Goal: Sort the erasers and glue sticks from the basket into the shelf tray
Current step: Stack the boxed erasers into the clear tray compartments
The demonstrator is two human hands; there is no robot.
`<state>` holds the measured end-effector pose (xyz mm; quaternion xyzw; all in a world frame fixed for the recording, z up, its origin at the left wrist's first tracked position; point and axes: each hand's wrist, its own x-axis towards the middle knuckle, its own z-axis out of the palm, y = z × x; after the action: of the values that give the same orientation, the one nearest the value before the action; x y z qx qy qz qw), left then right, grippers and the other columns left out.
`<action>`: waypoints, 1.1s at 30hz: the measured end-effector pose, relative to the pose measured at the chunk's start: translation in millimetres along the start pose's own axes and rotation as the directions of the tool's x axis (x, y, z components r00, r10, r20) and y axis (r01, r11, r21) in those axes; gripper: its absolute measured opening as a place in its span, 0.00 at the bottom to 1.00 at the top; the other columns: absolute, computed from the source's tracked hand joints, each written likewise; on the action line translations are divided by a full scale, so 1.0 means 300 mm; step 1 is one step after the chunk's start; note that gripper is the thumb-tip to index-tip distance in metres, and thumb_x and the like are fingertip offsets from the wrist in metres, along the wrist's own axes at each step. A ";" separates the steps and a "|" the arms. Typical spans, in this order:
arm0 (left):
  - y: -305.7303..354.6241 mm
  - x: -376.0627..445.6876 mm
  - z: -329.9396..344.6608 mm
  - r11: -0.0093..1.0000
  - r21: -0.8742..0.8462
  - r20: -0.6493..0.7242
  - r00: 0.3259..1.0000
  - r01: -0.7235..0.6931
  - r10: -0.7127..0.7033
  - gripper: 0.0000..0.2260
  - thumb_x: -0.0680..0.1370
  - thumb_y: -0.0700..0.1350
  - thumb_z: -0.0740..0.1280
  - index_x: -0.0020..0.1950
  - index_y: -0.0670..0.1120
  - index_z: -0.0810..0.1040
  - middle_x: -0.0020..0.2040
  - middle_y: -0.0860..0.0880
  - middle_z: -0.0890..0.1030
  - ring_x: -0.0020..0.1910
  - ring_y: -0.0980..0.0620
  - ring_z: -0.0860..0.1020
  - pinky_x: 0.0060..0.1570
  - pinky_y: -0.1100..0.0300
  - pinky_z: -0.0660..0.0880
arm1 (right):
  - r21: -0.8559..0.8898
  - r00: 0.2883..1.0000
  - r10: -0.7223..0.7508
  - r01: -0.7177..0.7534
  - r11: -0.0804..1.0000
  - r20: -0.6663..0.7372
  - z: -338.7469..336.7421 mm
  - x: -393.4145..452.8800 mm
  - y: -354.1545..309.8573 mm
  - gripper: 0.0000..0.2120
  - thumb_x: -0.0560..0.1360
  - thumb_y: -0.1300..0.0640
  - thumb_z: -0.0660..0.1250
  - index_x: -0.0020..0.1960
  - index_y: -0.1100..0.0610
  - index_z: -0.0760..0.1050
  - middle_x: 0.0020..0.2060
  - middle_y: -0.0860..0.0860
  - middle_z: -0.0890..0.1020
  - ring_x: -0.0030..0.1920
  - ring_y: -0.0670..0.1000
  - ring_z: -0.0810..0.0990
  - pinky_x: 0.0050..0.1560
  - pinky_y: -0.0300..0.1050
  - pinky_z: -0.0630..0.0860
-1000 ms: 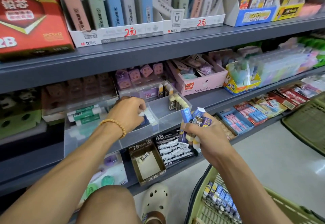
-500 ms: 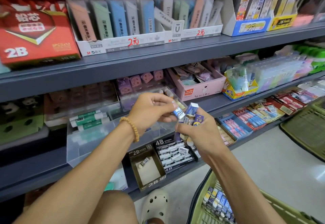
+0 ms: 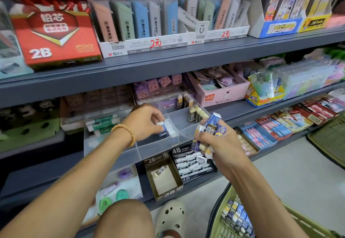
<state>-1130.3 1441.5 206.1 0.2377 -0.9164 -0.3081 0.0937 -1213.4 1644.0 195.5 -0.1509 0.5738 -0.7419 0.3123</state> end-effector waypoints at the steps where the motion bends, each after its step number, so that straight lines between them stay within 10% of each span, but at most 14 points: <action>1: 0.001 0.001 0.014 0.999 0.046 0.003 1.000 -0.006 0.006 0.08 0.69 0.41 0.75 0.39 0.52 0.79 0.37 0.56 0.80 0.35 0.59 0.77 0.41 0.64 0.75 | 0.004 1.000 0.004 -0.004 1.000 0.006 -0.001 -0.003 -0.002 0.15 0.72 0.78 0.65 0.48 0.60 0.74 0.27 0.54 0.75 0.24 0.50 0.74 0.26 0.41 0.70; 12: -0.008 0.005 0.040 0.989 0.151 0.005 1.000 -0.003 0.002 0.10 0.69 0.42 0.77 0.40 0.54 0.77 0.39 0.56 0.79 0.36 0.60 0.76 0.34 0.71 0.68 | -0.217 0.999 -0.004 0.013 0.976 0.043 -0.014 0.000 0.020 0.14 0.70 0.76 0.67 0.48 0.59 0.75 0.28 0.53 0.77 0.27 0.55 0.74 0.30 0.45 0.69; 18: 0.146 -0.047 -0.005 0.885 -0.448 -0.127 0.989 -0.126 0.077 0.04 0.71 0.44 0.76 0.43 0.47 0.84 0.34 0.53 0.82 0.28 0.56 0.77 0.31 0.66 0.73 | -0.349 0.993 0.034 0.009 0.937 0.116 0.017 -0.008 0.005 0.14 0.69 0.75 0.68 0.48 0.58 0.76 0.30 0.56 0.76 0.29 0.54 0.73 0.31 0.47 0.69; 22: 0.230 -0.065 0.014 0.898 -0.391 0.032 0.972 -0.202 0.232 0.10 0.68 0.41 0.78 0.48 0.47 0.84 0.39 0.50 0.83 0.31 0.54 0.75 0.34 0.61 0.74 | -0.372 0.986 0.015 0.048 0.927 0.165 0.040 -0.017 -0.015 0.17 0.69 0.75 0.67 0.51 0.59 0.77 0.31 0.57 0.74 0.28 0.54 0.71 0.27 0.43 0.68; 29: 0.178 -0.065 -0.044 0.810 -0.582 -0.027 0.997 -0.069 0.065 0.09 0.71 0.30 0.73 0.44 0.43 0.81 0.35 0.46 0.79 0.30 0.53 0.81 0.33 0.63 0.80 | -0.204 0.999 0.020 -0.013 0.979 0.036 0.011 -0.025 -0.011 0.24 0.71 0.75 0.68 0.62 0.56 0.74 0.26 0.51 0.78 0.24 0.50 0.75 0.27 0.42 0.71; 33: 0.072 -0.056 -0.074 0.915 -0.404 0.033 0.999 0.019 -0.006 0.10 0.71 0.31 0.73 0.44 0.45 0.81 0.35 0.48 0.78 0.28 0.56 0.78 0.38 0.62 0.79 | 0.079 0.995 0.079 -0.074 0.994 -0.062 -0.017 -0.018 0.004 0.20 0.72 0.77 0.66 0.62 0.64 0.74 0.29 0.54 0.78 0.26 0.53 0.75 0.27 0.44 0.73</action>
<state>-1116.7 1453.2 236.4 0.2142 -0.8329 -0.4949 0.1246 -1212.0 1651.1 193.4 -0.0925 0.5600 -0.7554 0.3274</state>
